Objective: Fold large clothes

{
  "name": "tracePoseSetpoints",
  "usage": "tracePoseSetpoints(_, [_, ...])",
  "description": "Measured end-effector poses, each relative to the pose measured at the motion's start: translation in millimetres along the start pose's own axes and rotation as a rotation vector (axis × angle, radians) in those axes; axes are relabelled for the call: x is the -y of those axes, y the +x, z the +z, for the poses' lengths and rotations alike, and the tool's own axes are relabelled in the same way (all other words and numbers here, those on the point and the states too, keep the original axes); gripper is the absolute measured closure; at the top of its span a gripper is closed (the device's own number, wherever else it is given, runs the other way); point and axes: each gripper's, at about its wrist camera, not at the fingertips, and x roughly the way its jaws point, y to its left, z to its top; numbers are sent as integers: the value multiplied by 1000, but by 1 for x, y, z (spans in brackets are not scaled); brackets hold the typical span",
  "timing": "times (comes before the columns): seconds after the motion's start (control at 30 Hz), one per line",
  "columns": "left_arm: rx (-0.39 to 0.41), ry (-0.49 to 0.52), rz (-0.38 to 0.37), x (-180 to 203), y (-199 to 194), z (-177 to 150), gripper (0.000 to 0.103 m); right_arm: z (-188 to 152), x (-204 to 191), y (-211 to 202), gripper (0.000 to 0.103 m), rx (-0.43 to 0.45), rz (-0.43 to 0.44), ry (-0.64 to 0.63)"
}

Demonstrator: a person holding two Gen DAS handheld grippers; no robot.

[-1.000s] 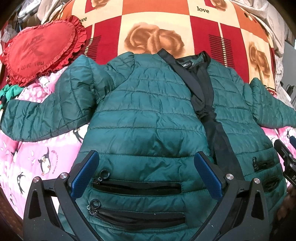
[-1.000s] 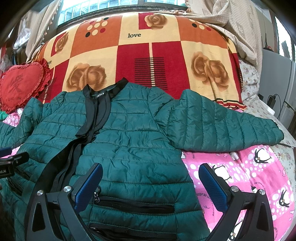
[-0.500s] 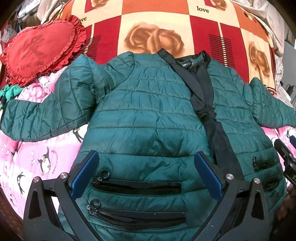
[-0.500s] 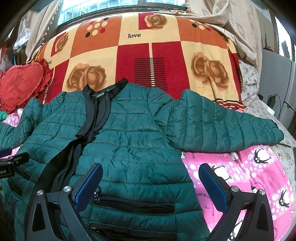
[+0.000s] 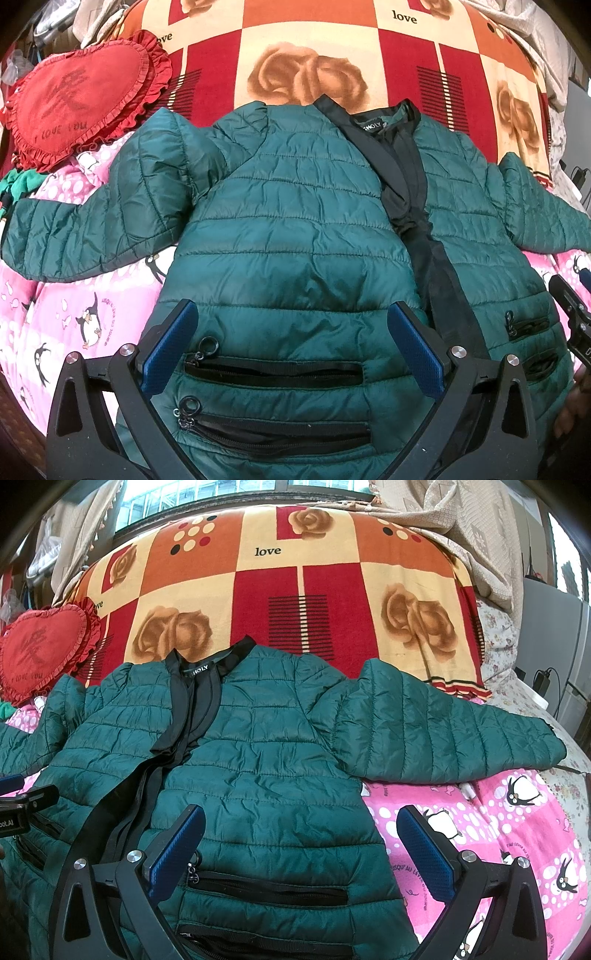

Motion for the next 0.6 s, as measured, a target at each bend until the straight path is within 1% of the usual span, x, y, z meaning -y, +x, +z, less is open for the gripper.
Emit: tracePoseSetpoints(0.6, [0, 0, 0, 0, 0, 0, 0, -2, 4, 1, 0, -8, -1, 19])
